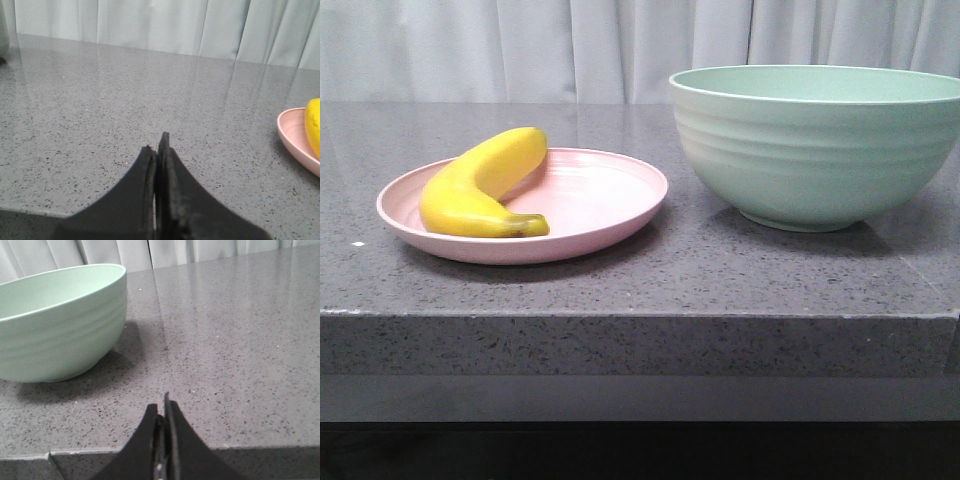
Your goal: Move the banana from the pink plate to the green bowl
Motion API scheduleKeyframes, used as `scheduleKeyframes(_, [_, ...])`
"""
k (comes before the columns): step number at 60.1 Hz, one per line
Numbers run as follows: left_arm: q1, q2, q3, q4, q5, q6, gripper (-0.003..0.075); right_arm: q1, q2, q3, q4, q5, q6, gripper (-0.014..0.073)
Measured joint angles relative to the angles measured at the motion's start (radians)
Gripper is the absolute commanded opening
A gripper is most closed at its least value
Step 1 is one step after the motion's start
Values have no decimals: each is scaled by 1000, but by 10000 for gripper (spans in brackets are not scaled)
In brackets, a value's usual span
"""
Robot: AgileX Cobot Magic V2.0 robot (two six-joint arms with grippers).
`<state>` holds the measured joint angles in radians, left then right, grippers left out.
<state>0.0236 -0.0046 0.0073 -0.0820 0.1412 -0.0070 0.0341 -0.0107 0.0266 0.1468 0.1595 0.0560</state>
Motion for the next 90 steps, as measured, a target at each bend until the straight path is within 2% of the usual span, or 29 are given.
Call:
scheduleKeyframes(10, [0,0,-10,0,3,0,-20,0,0,-27,-64,69,-13,-62])
scheduleKeyframes(20, [0,24,-147,0,62,0,-20,0,19,-176,-168,173,-17,-62])
scheduleKeyframes(34, [0,282,-425,-17,91,0,-20,0,243,-443,-203,215,-18,-62])
scheduleKeyframes(45, [0,424,-500,-19,91,0,-20,0,376,-550,-203,215,-18,-59])
scheduleKeyframes(50, [0,442,-501,-19,101,0,-7,0,388,-553,-203,216,-18,3])
scheduleKeyframes(54, [0,442,-501,-19,107,0,64,0,389,-553,-203,217,-18,108])
scheduleKeyframes(56, [0,442,-501,-19,107,0,127,0,389,-553,-203,217,-18,205])
scheduleKeyframes(59, [0,442,-501,-19,107,0,256,0,389,-553,-201,217,-18,346])
scheduleKeyframes(63, [0,442,-501,-19,107,0,434,0,389,-553,-192,217,-18,485])
scheduleKeyframes(65, [0,442,-501,-19,107,0,503,0,389,-553,-187,217,-18,542])
scheduleKeyframes(68, [0,442,-501,-19,110,0,562,0,389,-553,-182,217,-19,593])
scheduleKeyframes(71, [0,442,-501,-19,112,0,578,0,389,-553,-180,217,-19,615])
scheduleKeyframes(81, [0,442,-501,-41,124,0,563,0,389,-553,-175,217,-19,612])
scheduleKeyframes(90, [-2,479,-525,-68,191,21,563,0,389,-553,-173,217,-19,612])
